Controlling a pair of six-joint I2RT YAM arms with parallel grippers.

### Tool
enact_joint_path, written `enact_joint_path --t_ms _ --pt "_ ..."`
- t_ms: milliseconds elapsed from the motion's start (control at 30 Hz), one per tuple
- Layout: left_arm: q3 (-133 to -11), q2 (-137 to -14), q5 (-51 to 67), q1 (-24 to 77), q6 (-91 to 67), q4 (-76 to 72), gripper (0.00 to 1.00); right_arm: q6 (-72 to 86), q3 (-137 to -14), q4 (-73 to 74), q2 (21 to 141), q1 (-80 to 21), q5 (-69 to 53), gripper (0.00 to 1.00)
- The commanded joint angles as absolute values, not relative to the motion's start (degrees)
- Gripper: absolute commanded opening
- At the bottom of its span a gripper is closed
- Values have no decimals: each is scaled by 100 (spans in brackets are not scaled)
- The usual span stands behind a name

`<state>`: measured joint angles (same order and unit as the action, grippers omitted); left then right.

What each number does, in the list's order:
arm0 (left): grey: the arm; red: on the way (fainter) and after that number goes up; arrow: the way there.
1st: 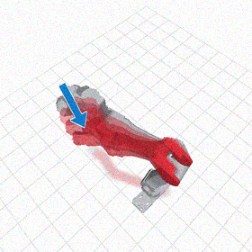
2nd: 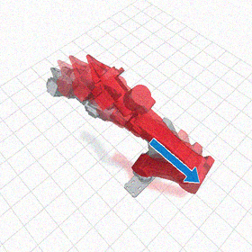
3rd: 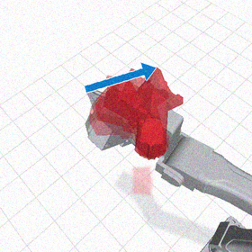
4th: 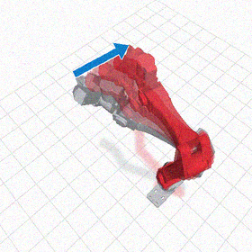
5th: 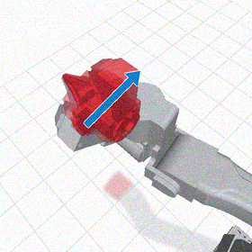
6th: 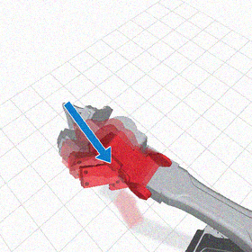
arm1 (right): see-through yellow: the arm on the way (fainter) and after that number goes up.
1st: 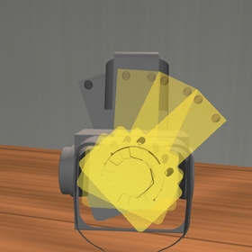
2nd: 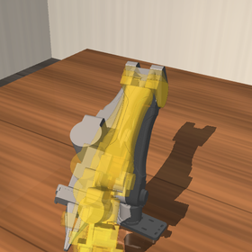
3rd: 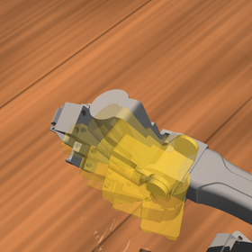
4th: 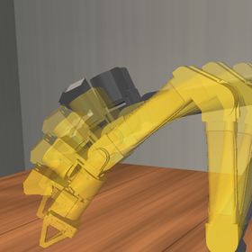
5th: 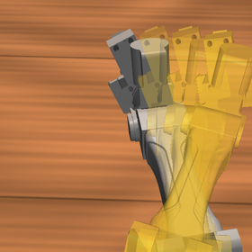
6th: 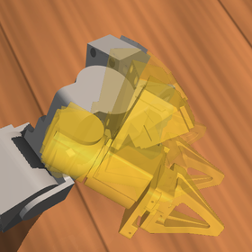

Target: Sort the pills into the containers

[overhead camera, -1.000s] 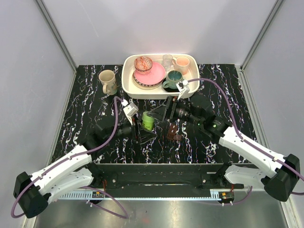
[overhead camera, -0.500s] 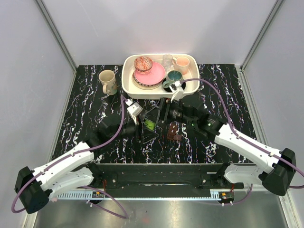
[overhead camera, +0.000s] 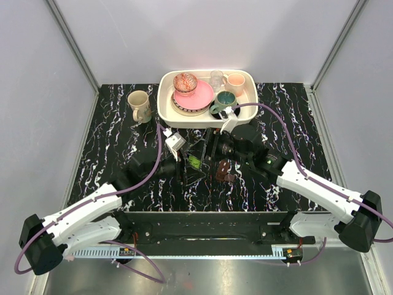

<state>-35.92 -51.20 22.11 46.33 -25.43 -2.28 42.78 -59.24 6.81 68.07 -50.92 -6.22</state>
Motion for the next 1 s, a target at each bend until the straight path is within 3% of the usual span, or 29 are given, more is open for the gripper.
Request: enact_joint_path --t_ms 0,133,233,267,333,433,533,867,967 --pt "-3858 -5115 2180 4711 -2479 -615 0 4263 -6161 580 6715 -5133 -255 77" --pt "-3858 -5106 2171 4737 -2479 -615 0 4350 -6161 536 6750 -5133 -255 70" --pt "-3850 -5089 2153 4746 -2479 -615 0 4394 -6109 519 6741 -5133 -264 52" --pt "-3850 -5089 2145 4755 -2487 -615 1 4403 -6082 519 6733 -5133 -290 40" --pt "-3832 -5045 2109 4746 -2505 -624 15 4412 -6047 519 6697 -5133 -290 28" --pt "-3779 -4966 2048 4755 -2540 -703 20 4456 -5942 510 6610 -5133 -325 11" --pt "-3683 -4852 2030 4755 -2601 -843 23 4517 -5871 466 6531 -5133 -343 6" --pt "-3586 -4667 2039 4755 -2672 -896 31 4684 -5660 439 6302 -5133 -255 4" --pt "-3577 -4658 2048 4755 -2689 -905 17 4720 -5651 422 6276 -5133 -220 4"
